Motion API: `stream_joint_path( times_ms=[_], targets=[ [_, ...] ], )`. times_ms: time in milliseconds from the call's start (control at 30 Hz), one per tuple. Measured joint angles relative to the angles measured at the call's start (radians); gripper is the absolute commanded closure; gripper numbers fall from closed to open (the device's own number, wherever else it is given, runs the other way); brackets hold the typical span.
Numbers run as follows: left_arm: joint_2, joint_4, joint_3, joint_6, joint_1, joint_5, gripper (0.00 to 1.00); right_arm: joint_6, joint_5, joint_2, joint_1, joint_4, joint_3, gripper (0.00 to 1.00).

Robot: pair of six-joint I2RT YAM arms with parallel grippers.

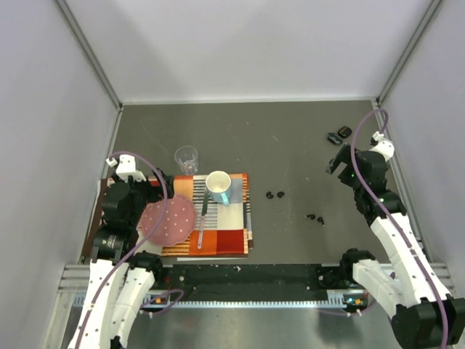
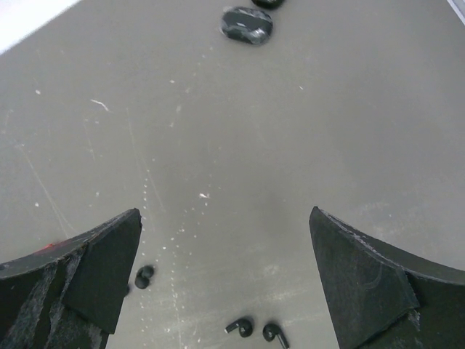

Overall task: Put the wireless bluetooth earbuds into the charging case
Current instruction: Pick up the charging case at the center of the board.

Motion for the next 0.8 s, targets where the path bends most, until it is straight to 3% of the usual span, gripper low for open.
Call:
stream_joint_path(
  times_ms=[300,800],
  targets=[
    [-0.024,-0.010,-0.012,-0.076,0.000,0.064,0.02,0.047,-0.053,0.087,-0.184,-0.090,0.048,0.01],
    [-0.060,-0.010,-0.027,-0.089,0.000,0.075,0.01,0.061,-0.161,0.352,-0.303,-0.126,0.256,0.02]
  ],
)
